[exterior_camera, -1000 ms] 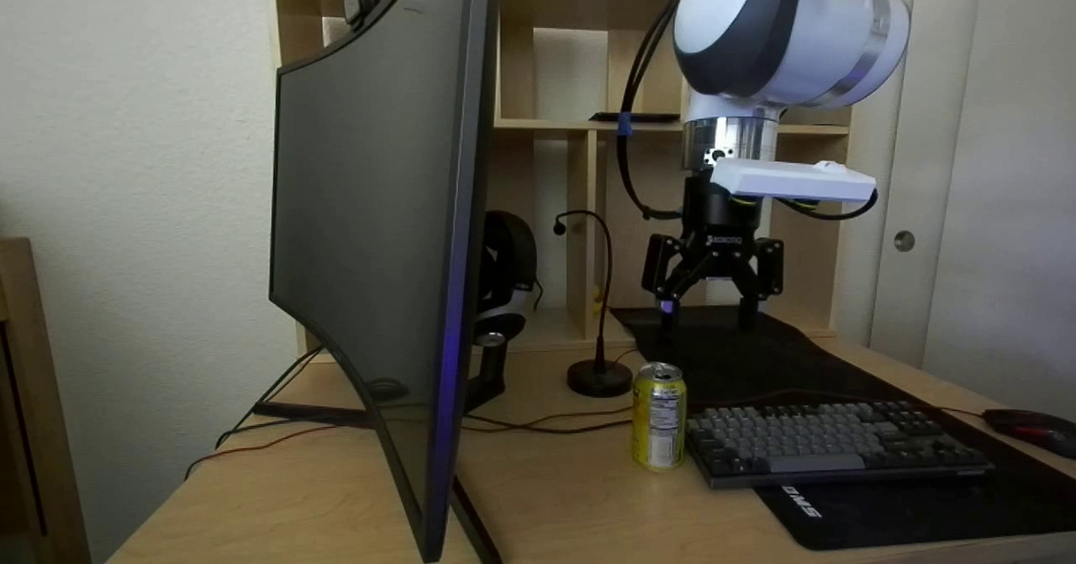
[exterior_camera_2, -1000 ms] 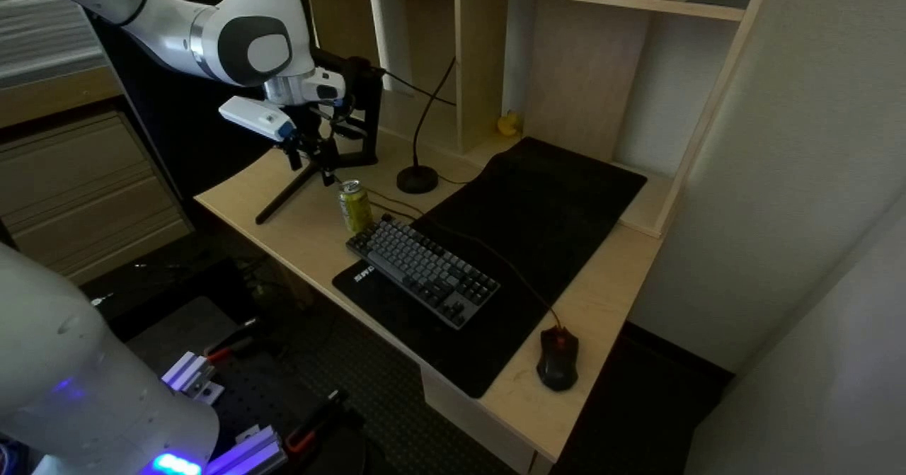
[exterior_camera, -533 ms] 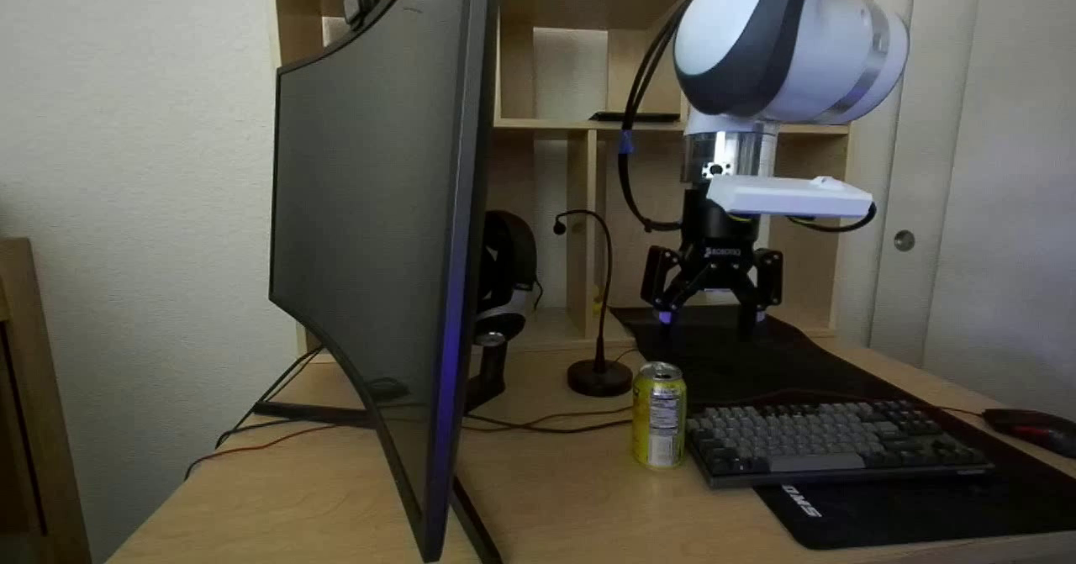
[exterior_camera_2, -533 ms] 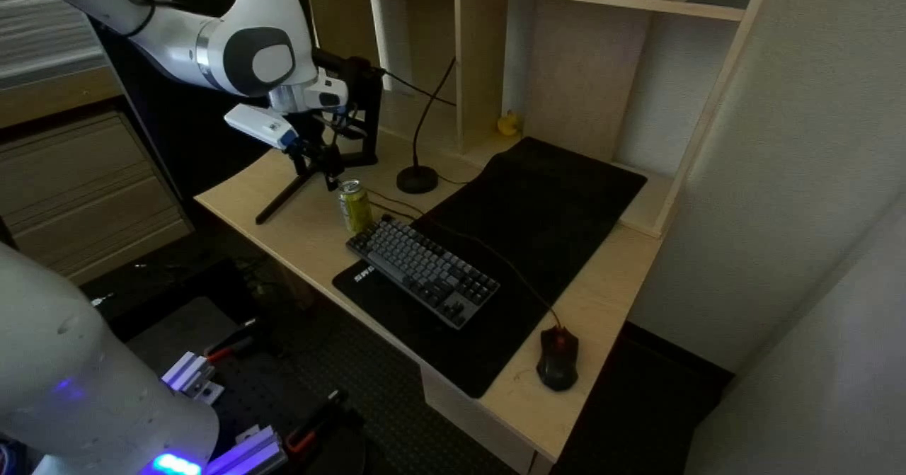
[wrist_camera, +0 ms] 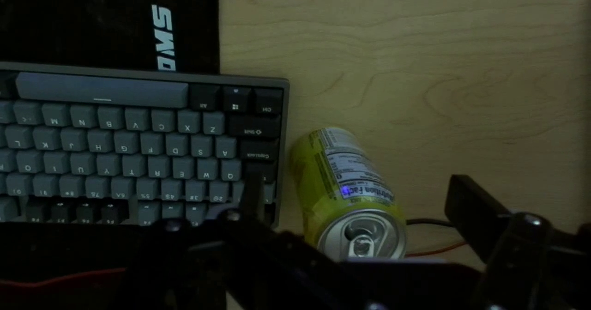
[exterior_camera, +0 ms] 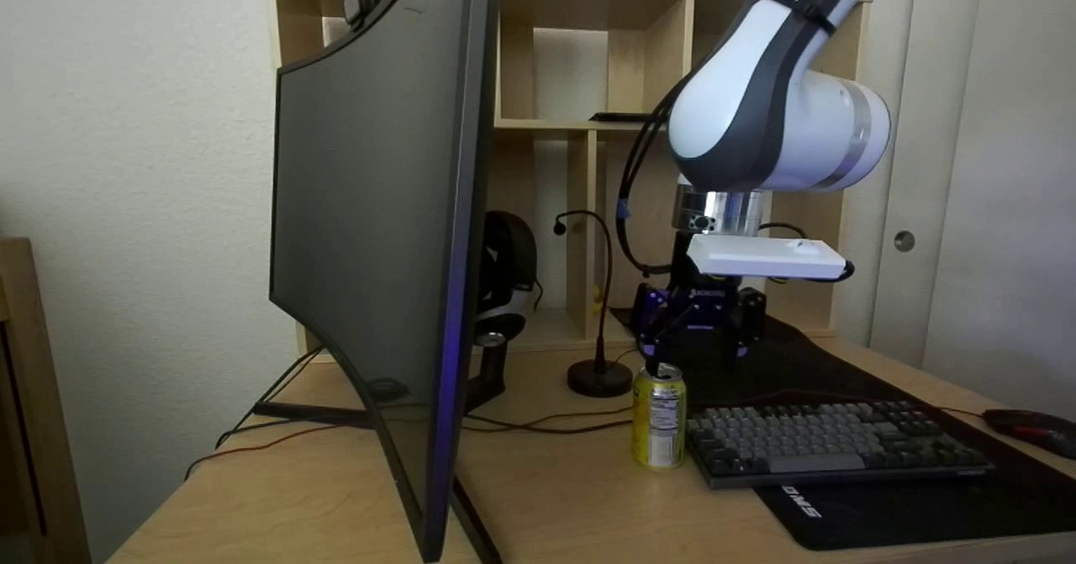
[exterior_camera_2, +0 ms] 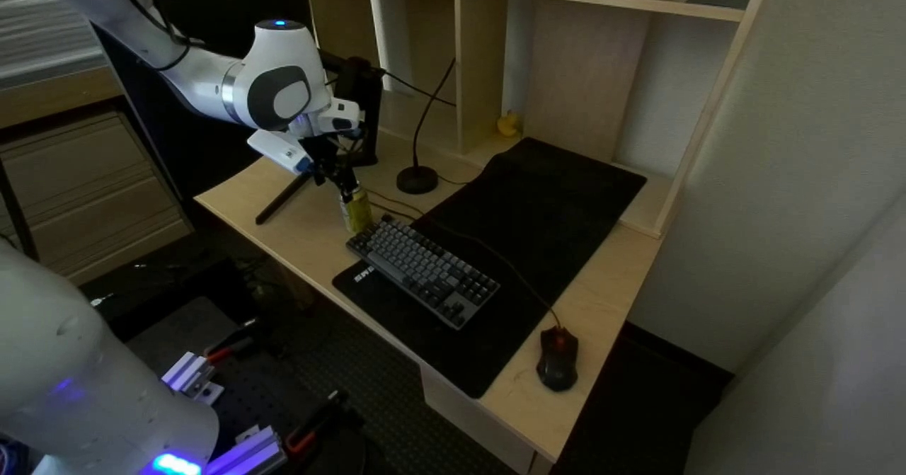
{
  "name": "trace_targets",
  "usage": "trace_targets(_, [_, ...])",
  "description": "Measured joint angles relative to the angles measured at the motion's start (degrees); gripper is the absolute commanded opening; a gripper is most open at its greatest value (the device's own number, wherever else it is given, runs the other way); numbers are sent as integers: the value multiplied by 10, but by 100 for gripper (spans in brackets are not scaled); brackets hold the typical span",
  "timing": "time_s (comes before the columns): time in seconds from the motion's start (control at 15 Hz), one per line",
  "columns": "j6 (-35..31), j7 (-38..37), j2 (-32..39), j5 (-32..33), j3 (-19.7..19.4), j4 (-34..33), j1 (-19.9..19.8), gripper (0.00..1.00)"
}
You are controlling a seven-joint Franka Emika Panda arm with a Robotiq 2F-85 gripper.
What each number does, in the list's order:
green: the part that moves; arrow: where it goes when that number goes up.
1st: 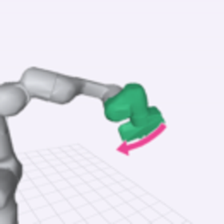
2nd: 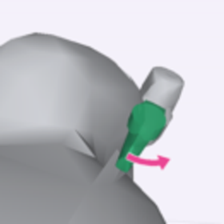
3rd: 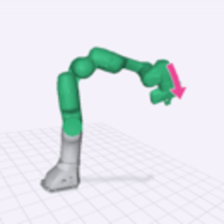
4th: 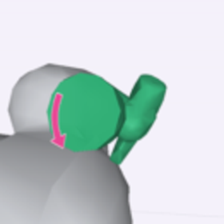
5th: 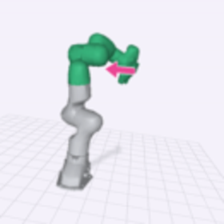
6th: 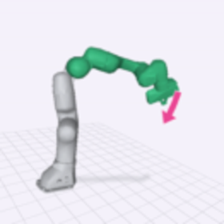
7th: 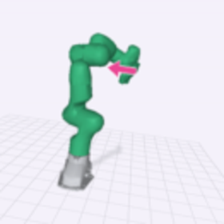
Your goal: Move the can from the left to the right
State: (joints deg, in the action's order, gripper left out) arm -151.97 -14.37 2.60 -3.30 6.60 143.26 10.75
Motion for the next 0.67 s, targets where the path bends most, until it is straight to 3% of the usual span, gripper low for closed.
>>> trace_targets(0.33, [-3,1,-1,3,0,-1,0,100])
trace_targets(0.67, [-19,-15,-1,48,-2,-1,0,100])
